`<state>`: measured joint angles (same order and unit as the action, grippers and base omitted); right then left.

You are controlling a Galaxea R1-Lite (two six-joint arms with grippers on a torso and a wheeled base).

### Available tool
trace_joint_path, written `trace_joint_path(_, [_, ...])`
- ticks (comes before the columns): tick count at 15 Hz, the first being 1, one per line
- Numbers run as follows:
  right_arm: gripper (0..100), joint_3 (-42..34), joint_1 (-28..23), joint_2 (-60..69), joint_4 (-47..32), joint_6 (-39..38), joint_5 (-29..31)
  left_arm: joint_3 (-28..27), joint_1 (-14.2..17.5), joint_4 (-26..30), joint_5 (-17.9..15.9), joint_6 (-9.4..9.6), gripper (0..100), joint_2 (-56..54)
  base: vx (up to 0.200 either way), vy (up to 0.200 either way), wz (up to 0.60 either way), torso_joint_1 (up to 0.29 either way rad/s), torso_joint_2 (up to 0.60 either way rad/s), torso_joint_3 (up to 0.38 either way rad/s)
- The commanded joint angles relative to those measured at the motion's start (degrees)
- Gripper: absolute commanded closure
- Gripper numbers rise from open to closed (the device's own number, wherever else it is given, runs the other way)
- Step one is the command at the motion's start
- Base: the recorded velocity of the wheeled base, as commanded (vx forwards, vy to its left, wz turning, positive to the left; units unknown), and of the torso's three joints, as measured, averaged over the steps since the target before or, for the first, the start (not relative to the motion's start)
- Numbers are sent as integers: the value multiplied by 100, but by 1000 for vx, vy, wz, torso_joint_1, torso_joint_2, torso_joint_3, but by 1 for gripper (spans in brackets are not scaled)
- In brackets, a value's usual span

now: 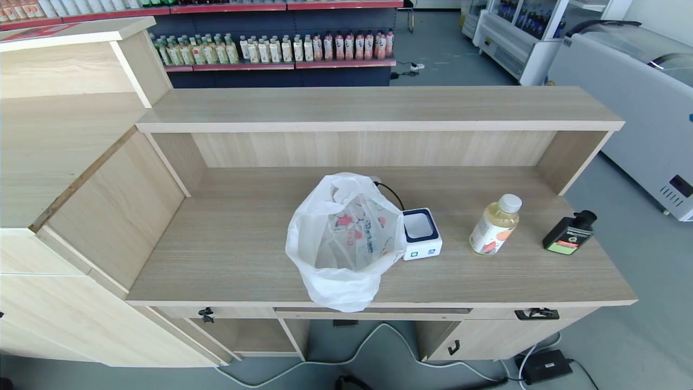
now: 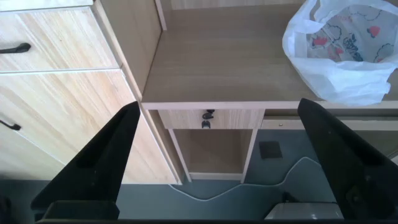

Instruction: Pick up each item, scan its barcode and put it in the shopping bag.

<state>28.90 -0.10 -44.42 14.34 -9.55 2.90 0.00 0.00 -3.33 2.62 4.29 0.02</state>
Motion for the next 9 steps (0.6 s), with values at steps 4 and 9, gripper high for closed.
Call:
trace_joint_path(4, [0,537,-333,-3266,1862,330,-88,0,0,-1,2,2,0,-2,0,0,0,0,0,0])
trace_joint_path(9, [0,10,-623,-4848,3383,726,-62,0,0,-1,2,2,0,-2,0,0,0,0,0,0])
